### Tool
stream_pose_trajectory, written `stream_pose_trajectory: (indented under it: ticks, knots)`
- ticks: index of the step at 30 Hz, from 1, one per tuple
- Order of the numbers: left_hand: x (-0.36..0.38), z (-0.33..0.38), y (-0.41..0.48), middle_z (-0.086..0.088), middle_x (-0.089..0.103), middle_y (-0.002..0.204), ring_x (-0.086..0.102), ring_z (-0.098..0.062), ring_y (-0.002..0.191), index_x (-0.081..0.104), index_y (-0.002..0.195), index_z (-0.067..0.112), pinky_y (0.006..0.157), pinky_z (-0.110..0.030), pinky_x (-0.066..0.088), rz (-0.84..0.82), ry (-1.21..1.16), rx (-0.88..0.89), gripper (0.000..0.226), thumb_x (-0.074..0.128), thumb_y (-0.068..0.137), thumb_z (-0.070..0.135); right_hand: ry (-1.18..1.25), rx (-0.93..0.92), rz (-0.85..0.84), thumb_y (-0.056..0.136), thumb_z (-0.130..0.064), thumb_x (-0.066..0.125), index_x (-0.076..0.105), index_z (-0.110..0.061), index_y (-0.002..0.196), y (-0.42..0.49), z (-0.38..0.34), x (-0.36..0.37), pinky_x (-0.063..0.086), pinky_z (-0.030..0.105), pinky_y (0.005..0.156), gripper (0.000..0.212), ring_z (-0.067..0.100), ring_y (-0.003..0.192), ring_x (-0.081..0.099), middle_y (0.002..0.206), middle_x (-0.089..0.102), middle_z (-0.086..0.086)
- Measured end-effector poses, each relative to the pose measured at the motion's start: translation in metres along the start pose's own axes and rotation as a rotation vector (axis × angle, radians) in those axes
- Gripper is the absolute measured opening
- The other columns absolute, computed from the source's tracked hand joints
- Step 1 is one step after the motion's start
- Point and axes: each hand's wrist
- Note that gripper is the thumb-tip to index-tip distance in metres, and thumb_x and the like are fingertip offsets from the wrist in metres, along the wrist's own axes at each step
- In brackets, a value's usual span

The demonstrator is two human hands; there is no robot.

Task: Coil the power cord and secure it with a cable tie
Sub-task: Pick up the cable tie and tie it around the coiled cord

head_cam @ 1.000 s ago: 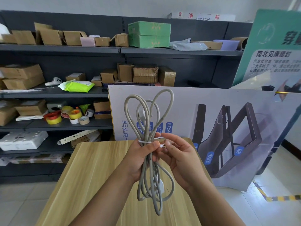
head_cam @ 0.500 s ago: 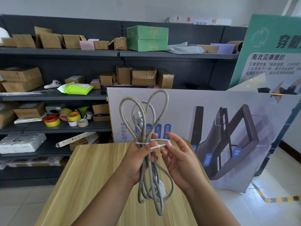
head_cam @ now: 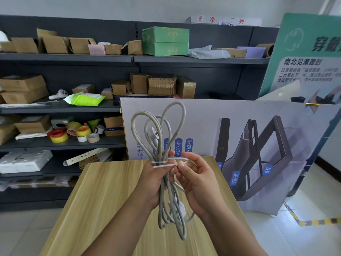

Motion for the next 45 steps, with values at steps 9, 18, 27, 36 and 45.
stream_pose_trajectory:
  ticks: [9, 18, 27, 36, 45]
  knots:
    - [-0.004, 0.000, 0.001, -0.004, 0.050, 0.053, 0.046, -0.012, 0.043, 0.064, 0.105, 0.007, 0.049, -0.027, 0.043, -0.031, -0.051, 0.001, 0.032, 0.067, 0.073, 0.008, 0.150, 0.122, 0.008, 0.083, 0.002, 0.062, 0.062, -0.002, 0.113, 0.007, -0.001, -0.011, 0.058, 0.020, 0.057, 0.030, 0.016, 0.061, 0.067, 0.080, 0.070, 0.016]
    - [-0.006, -0.001, 0.003, -0.005, 0.060, 0.060, 0.054, -0.013, 0.048, 0.064, 0.106, 0.008, 0.048, -0.023, 0.048, 0.015, 0.010, 0.010, 0.037, 0.073, 0.071, 0.013, -0.153, -0.004, 0.056, 0.091, -0.005, 0.063, 0.064, -0.016, 0.114, 0.004, 0.007, -0.009, 0.059, 0.029, 0.065, 0.026, 0.023, 0.067, 0.068, 0.081, 0.069, 0.017]
    - [-0.005, -0.005, 0.005, -0.006, 0.064, 0.061, 0.051, -0.019, 0.050, 0.071, 0.097, 0.015, 0.054, -0.031, 0.047, 0.031, 0.050, 0.048, 0.039, 0.082, 0.060, 0.020, -1.126, -0.970, 0.149, 0.080, -0.010, 0.075, 0.075, -0.018, 0.089, 0.009, 0.024, -0.015, 0.052, 0.025, 0.059, 0.012, 0.002, 0.078, 0.058, 0.084, 0.063, -0.003]
    - [-0.013, -0.007, 0.018, -0.003, 0.052, 0.052, 0.047, -0.015, 0.044, 0.054, 0.108, 0.006, 0.049, -0.028, 0.046, 0.073, -0.044, 0.063, 0.042, 0.076, 0.072, 0.013, -0.957, -1.149, 0.120, 0.070, 0.016, 0.073, 0.067, -0.011, 0.076, 0.000, 0.015, -0.014, 0.051, 0.021, 0.065, 0.028, 0.005, 0.079, 0.063, 0.078, 0.067, 0.002]
    - [-0.009, -0.002, 0.016, -0.016, 0.062, 0.066, 0.048, -0.016, 0.042, 0.062, 0.115, 0.009, 0.050, -0.029, 0.047, -0.063, -0.035, 0.012, 0.042, 0.072, 0.074, 0.007, -0.485, -0.524, 0.173, 0.096, -0.018, 0.049, 0.056, -0.035, 0.086, 0.011, 0.004, -0.004, 0.061, 0.034, 0.070, 0.021, 0.022, 0.079, 0.075, 0.084, 0.073, 0.002]
Point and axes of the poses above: each hand's wrist, its own y-axis towards the middle knuckle, its own x-axis out of the palm, z = x × y
